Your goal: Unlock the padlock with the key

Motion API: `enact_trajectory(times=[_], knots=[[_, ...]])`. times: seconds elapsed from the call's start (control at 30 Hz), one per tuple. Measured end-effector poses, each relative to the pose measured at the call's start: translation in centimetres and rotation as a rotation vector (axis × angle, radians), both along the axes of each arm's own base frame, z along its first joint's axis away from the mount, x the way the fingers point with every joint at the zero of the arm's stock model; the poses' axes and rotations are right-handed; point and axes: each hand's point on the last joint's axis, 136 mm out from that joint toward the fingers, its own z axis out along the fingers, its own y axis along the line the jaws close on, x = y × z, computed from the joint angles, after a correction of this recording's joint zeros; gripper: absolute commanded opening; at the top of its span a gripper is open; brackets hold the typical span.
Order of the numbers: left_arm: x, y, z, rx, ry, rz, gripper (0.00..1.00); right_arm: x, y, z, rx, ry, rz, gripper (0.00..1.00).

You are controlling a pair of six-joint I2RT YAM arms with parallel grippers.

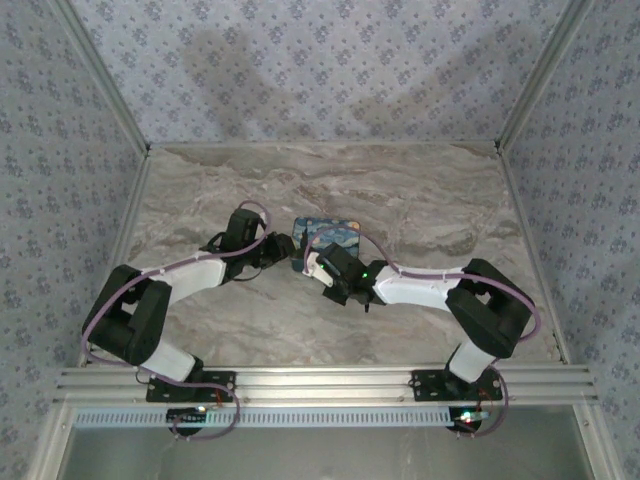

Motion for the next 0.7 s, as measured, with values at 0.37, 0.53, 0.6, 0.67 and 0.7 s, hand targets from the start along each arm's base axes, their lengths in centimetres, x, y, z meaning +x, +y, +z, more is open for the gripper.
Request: enact_trajectory(times=[0.37, 0.53, 0.6, 0.67, 0.7], knots=[[0.0, 0.0, 0.1, -0.004, 0.002, 0.001, 0.27, -0.3, 2.0, 1.3, 0.014, -0.037, 0.069, 0.00], [0.1, 0.6, 0.0, 0.003, 0.013, 0.015, 0.31, -1.2, 3.5, 2.0, 0.028, -0.050, 0.114, 0.00], [0.2, 1.2, 0.4, 0.005, 0.011, 0.032, 0.33, -1.3, 3.5, 2.0, 0.029, -0.050, 0.116, 0.00], [0.3, 1.7, 1.0, 0.003, 0.000, 0.046, 0.35, -1.3, 3.5, 2.3, 0.034, -0.054, 0.115, 0.00], [0.4, 1.9, 1.3, 0.003, -0.008, 0.052, 0.36, -1.3, 3.5, 2.6, 0.042, -0.056, 0.112, 0.00]])
